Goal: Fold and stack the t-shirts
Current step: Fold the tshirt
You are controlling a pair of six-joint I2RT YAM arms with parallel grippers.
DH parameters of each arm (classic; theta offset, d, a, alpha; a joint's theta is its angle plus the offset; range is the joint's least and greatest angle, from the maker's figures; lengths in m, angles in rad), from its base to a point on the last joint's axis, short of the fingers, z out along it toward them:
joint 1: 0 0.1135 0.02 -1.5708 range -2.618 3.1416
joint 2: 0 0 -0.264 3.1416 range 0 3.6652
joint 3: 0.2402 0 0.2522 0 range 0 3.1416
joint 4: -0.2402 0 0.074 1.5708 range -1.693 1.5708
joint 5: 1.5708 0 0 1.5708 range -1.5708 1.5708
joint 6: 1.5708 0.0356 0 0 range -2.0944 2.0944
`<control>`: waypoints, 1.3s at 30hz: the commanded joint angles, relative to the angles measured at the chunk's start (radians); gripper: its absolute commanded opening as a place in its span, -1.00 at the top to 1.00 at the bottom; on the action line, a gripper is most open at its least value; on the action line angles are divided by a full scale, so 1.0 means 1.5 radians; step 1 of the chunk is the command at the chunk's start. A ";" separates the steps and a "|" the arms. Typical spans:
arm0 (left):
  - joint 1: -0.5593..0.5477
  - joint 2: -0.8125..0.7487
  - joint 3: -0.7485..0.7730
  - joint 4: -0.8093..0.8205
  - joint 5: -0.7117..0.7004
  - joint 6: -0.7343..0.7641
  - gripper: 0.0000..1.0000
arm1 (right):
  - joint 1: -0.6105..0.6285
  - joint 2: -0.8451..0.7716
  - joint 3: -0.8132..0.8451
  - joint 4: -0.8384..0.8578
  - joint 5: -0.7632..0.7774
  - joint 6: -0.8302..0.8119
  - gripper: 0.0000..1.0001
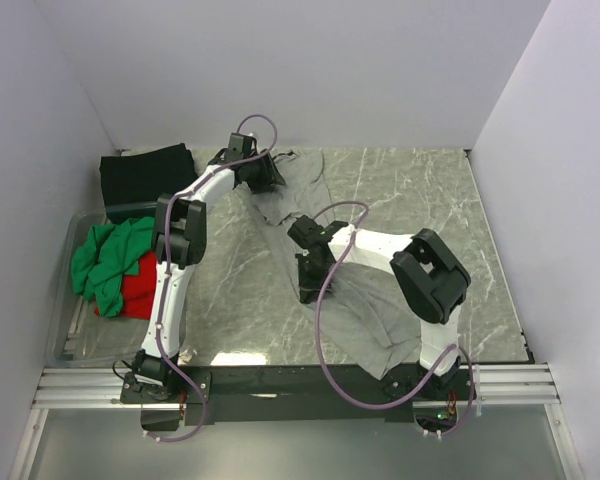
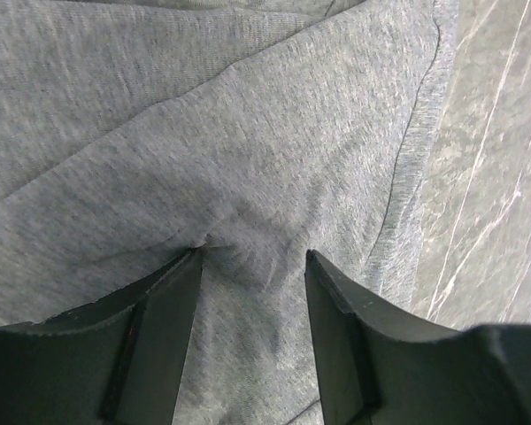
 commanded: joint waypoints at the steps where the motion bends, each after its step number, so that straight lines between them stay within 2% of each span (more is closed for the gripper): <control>1: 0.006 0.032 -0.022 -0.023 -0.021 0.047 -0.16 | 0.014 0.022 0.031 -0.043 0.037 0.012 0.55; 7: 0.005 -0.021 -0.028 -0.012 -0.006 0.030 -0.17 | 0.007 -0.067 0.054 -0.151 0.111 -0.013 0.52; 13: 0.001 -0.108 -0.086 0.008 -0.012 0.008 -0.18 | -0.016 -0.187 -0.060 -0.200 0.167 -0.011 0.49; 20: -0.010 -0.167 -0.164 0.028 -0.022 -0.019 -0.18 | -0.074 -0.265 -0.179 -0.202 0.210 0.012 0.48; 26: -0.018 -0.124 -0.132 -0.023 -0.040 -0.038 -0.18 | -0.120 -0.260 -0.232 -0.173 0.212 0.027 0.47; 31: -0.019 -0.081 -0.116 -0.048 -0.064 -0.043 -0.18 | -0.118 -0.222 -0.252 -0.141 0.177 0.027 0.48; 39: -0.019 -0.024 -0.087 -0.035 -0.053 -0.033 -0.18 | -0.049 -0.164 -0.265 -0.094 0.086 0.058 0.49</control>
